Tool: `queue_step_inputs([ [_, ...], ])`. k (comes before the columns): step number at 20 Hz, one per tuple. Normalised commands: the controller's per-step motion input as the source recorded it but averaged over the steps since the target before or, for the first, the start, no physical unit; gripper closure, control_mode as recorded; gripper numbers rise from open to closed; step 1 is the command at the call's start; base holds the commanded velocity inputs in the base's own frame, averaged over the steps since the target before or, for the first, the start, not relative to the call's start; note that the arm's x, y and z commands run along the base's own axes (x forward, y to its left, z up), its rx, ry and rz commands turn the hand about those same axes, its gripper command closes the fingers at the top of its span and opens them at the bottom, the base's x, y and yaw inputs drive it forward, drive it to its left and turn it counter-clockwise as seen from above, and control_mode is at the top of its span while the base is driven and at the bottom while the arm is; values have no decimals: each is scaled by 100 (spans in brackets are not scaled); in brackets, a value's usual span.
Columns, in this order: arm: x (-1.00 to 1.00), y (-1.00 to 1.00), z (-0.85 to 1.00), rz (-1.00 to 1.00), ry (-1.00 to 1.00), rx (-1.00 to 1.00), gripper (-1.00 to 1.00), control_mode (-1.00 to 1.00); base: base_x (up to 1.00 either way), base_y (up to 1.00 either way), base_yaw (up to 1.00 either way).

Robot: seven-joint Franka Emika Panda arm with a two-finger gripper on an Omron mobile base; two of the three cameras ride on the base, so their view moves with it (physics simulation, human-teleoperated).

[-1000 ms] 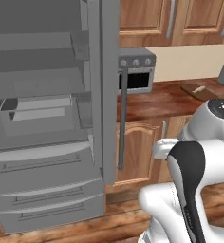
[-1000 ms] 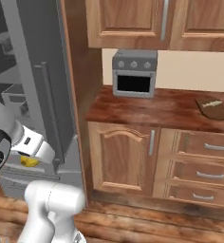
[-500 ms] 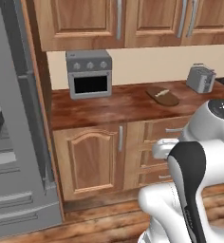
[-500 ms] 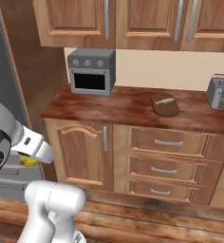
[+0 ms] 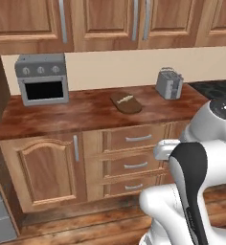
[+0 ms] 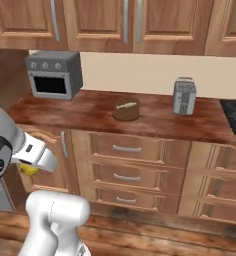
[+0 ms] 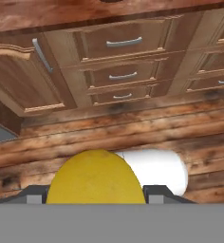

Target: Retrieve a lemon from the fridge and place it on the cutting board with the fish.

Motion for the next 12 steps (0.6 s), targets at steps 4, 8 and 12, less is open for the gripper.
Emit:
queue_step_inputs([
  [4, 0, 0, 0, 0, 0, 0, 100, 100, 27, -97, 1],
  [8, 0, 0, 0, 0, 0, 0, 100, 100, 22, -54, 0],
  [12, 0, 0, 0, 0, 0, 0, 100, 100, 36, -3, 2],
])
